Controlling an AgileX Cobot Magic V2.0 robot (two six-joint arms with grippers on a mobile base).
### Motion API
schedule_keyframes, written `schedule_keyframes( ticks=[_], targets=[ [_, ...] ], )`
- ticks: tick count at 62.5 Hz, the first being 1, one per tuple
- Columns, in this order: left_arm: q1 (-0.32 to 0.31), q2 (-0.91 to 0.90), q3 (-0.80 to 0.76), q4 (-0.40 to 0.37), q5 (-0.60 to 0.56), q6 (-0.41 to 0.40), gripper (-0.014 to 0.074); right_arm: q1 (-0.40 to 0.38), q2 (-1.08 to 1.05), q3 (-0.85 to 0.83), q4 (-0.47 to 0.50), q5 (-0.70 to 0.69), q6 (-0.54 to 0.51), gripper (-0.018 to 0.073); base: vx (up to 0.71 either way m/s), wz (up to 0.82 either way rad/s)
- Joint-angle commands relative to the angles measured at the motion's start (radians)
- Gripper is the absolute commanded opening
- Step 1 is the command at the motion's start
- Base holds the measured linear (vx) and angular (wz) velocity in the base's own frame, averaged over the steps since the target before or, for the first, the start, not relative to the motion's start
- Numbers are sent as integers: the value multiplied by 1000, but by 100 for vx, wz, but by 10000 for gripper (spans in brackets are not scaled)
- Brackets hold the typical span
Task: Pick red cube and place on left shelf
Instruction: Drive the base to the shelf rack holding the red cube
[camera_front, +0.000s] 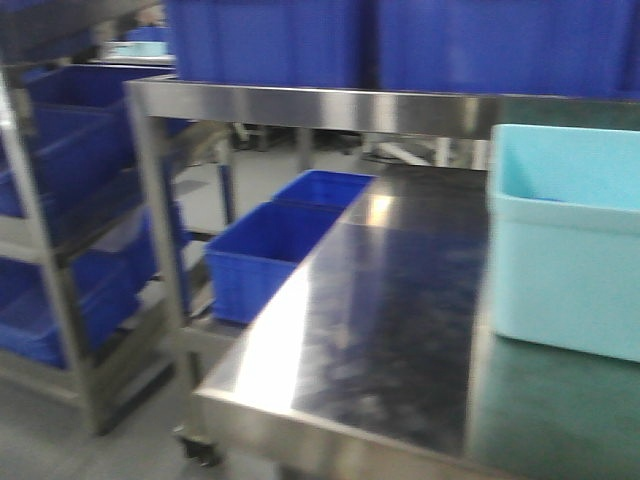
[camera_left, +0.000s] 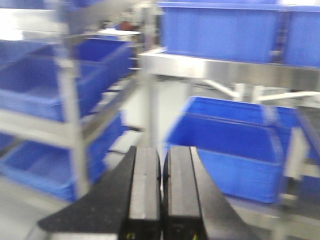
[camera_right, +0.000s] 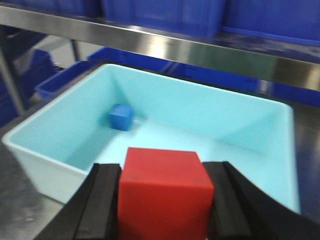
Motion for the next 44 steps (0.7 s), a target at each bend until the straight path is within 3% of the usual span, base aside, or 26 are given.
schedule_keyframes(
  ticks=[1,44],
  targets=[
    [-5,-14,24,-5,-90,-7,102,-6,14,-24,-25,-84,-6,58,-14,80],
    [-5,-14,24,-5,-90,-7,102,-6,14,-24,-25,-84,-6,58,-15,84]
  ],
)
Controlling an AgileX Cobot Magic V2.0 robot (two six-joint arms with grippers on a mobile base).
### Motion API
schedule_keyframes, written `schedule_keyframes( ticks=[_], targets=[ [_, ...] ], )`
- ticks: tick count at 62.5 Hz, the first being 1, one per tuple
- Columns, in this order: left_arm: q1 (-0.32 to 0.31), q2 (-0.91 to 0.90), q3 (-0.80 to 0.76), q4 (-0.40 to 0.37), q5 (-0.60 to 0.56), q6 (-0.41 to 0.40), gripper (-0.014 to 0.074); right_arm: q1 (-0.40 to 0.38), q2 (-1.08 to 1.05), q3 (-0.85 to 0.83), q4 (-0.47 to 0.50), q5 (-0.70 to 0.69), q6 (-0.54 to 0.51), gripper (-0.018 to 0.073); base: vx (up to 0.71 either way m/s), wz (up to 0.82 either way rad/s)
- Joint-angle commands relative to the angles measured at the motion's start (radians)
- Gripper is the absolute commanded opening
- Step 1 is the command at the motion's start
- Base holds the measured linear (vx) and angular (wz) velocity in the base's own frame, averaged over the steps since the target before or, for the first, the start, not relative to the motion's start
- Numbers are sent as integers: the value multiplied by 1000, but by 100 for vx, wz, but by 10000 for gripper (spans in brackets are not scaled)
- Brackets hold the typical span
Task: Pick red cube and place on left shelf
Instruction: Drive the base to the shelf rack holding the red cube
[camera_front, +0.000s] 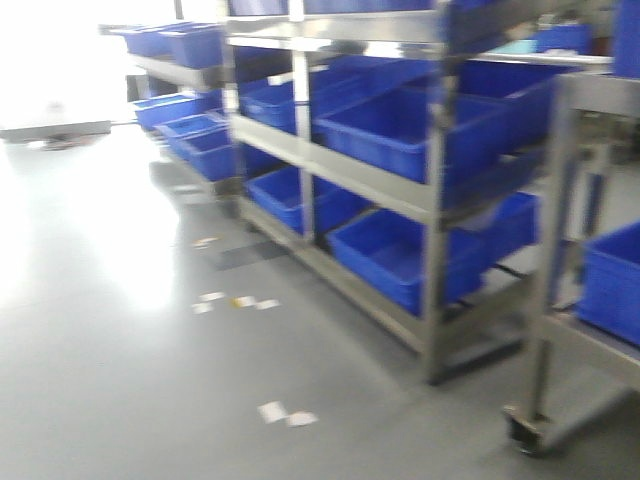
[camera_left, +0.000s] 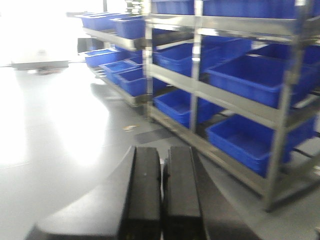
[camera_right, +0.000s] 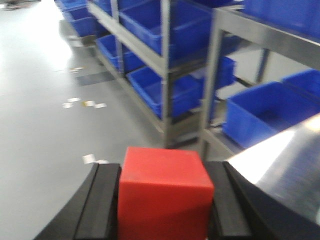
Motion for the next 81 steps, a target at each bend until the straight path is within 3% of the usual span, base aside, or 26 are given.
schedule_keyframes(
  ticks=[1,43,81],
  targets=[
    [-5,-14,24,-5,-90,-7,102,-6,14,-24,-25,-84,-6,58,-12,110],
    [-5,-14,24,-5,-90,-7,102,-6,14,-24,-25,-83,-6,58,-3,90],
    [-5,-14,24,-5,-90,-7,102,-6,14,-24,-25,-83,-6,58,25,23]
  ],
)
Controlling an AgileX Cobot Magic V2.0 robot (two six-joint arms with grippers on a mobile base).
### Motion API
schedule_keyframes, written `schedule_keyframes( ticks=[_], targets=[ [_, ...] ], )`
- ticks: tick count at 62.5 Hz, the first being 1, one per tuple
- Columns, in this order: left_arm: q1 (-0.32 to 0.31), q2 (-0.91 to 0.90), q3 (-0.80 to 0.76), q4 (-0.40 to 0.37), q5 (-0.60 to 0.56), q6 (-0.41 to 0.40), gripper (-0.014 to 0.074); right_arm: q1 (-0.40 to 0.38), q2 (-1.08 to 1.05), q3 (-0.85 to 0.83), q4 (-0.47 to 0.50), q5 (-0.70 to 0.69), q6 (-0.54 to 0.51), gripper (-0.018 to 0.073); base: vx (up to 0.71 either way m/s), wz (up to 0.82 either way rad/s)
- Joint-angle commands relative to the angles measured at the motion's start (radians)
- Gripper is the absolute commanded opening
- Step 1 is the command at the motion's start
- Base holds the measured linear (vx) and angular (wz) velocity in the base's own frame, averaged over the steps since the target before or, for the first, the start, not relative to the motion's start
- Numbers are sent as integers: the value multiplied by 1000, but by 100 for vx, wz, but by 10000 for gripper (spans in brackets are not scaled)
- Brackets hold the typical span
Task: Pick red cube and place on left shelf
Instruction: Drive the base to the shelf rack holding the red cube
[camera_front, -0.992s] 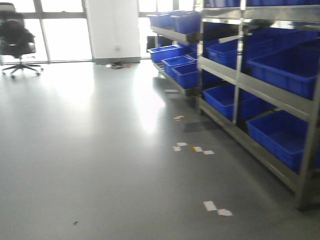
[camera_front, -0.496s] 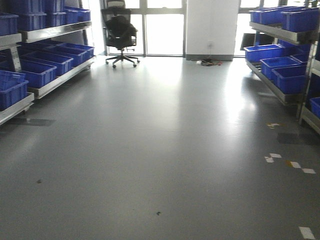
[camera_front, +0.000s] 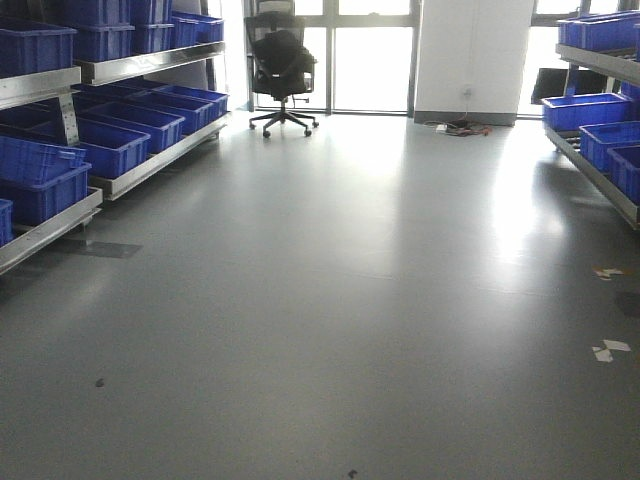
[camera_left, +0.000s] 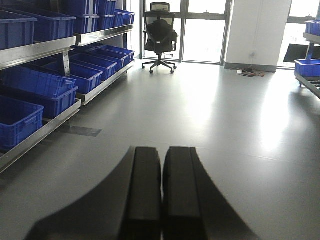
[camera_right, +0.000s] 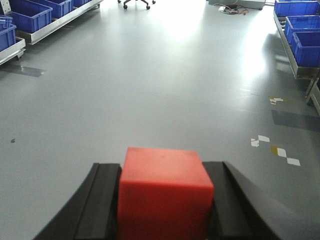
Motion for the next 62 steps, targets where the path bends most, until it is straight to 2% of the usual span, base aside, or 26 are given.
schedule_keyframes(
  ticks=[1,41,62],
  targets=[
    [-5,-14,24,-5,-90,-7,102,-6,15,-24,-26,-83,-6,58,43,-4],
    [-5,-14,24,-5,-90,-7,102,-7,15,-24,-26,-84,-6,58,52,-1],
    [-5,-14,24,-5,-90,-7,102,-7,15,-24,-26,-84,-6,58,59,15]
  ],
)
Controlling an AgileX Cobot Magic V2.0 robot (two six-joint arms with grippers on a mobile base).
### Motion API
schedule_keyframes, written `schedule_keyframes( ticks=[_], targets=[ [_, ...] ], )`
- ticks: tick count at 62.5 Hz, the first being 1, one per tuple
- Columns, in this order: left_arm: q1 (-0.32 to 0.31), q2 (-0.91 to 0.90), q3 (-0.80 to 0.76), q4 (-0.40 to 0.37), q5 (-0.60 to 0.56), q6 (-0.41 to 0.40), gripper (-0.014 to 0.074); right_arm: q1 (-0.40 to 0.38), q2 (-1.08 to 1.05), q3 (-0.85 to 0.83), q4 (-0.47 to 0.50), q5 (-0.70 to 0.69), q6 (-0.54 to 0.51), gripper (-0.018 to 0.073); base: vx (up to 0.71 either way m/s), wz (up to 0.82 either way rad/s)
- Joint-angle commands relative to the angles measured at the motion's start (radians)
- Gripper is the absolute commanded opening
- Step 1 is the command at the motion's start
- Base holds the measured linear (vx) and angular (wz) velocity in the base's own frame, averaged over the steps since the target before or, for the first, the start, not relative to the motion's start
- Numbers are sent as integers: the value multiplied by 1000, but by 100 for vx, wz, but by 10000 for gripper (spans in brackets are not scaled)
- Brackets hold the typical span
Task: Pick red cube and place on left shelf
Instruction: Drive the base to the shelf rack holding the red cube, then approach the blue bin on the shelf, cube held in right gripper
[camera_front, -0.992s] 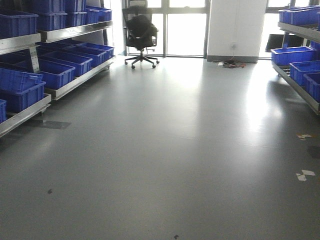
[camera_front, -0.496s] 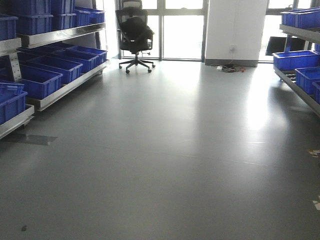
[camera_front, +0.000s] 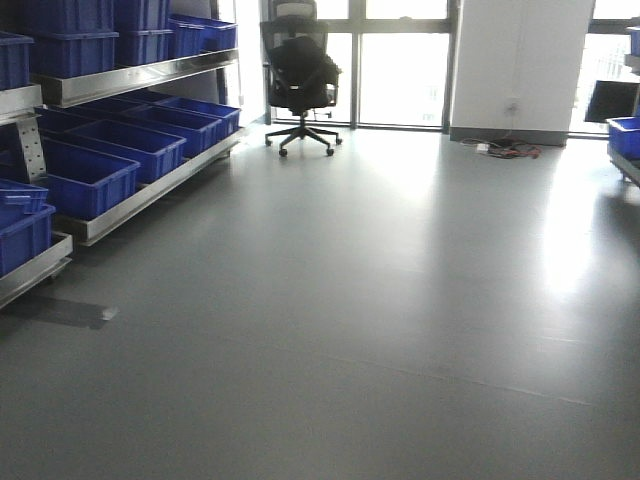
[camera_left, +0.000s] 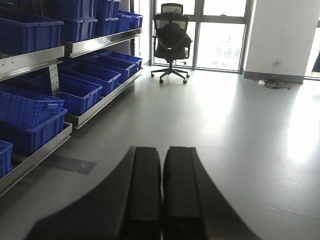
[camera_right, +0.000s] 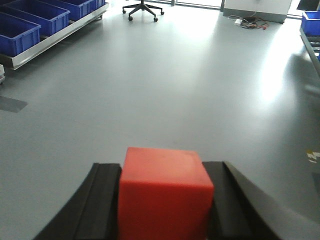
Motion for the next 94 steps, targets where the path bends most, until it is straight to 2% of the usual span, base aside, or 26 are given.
schedule_keyframes(
  ticks=[1,61,94],
  targets=[
    [-5,-14,24,-5,-90,-7,102,-4,15,-24,-27,-84,-6,58,63,28],
    [-5,-14,24,-5,-90,-7,102,-4,15,-24,-27,-84,-6,58,66,34],
    [-5,-14,24,-5,-90,-7,102,-4,15,-24,-27,-80,-6,58,56,78]
  ],
)
